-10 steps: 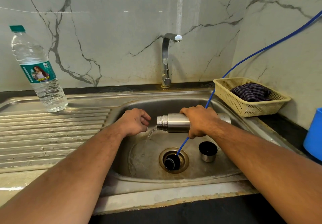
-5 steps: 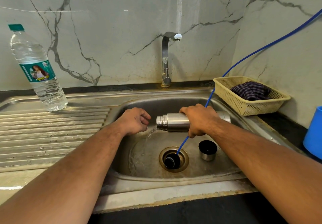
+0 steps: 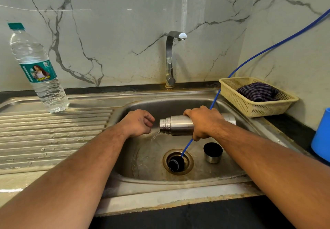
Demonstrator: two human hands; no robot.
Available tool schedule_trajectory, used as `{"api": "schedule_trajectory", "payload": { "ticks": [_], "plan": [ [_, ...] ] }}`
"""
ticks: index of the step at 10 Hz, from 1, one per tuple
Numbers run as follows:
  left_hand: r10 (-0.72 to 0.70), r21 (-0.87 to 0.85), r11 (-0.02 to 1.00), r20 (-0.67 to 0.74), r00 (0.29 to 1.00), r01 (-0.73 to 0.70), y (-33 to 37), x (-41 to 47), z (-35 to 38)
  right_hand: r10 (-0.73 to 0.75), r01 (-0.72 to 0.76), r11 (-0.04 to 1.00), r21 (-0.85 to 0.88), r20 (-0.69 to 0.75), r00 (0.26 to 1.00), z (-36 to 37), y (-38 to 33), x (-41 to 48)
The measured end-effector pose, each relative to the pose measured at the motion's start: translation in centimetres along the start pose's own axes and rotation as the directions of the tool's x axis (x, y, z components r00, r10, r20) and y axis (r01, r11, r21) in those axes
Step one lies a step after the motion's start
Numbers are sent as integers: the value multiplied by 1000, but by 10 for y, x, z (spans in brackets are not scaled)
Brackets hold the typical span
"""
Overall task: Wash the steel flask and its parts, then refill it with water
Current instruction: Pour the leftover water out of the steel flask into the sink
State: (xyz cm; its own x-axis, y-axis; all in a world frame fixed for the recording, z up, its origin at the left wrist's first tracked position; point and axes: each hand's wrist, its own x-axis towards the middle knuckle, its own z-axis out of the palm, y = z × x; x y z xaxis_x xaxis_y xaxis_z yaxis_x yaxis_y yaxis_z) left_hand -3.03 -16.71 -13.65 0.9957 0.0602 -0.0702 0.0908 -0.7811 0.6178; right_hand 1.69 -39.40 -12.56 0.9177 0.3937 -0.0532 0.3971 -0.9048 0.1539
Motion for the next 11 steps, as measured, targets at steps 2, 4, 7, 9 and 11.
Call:
{"api": "schedule_trajectory", "payload": {
  "ticks": [2, 4, 7, 9, 11],
  "plan": [
    [-3, -6, 1000, 5, 1000, 3, 0, 1, 0, -6, 6, 1000, -22, 10, 1000, 1, 0, -2],
    [2, -8, 1000, 7, 1000, -2, -1, 1, -1, -13, 13, 1000, -28, 16, 1000, 0, -1, -2],
    [-3, -10, 1000, 9, 1000, 3, -1, 1, -1, -13, 13, 998, -62, -10, 1000, -2, -2, -4],
    [-7, -13, 1000, 8, 1000, 7, 0, 1, -1, -19, 15, 997, -81, -42, 999, -2, -2, -4],
    [-9, -13, 1000, -1, 1000, 9, 0, 1, 0, -25, 19, 995, -95, -65, 998, -1, -3, -4]
  ]
}}
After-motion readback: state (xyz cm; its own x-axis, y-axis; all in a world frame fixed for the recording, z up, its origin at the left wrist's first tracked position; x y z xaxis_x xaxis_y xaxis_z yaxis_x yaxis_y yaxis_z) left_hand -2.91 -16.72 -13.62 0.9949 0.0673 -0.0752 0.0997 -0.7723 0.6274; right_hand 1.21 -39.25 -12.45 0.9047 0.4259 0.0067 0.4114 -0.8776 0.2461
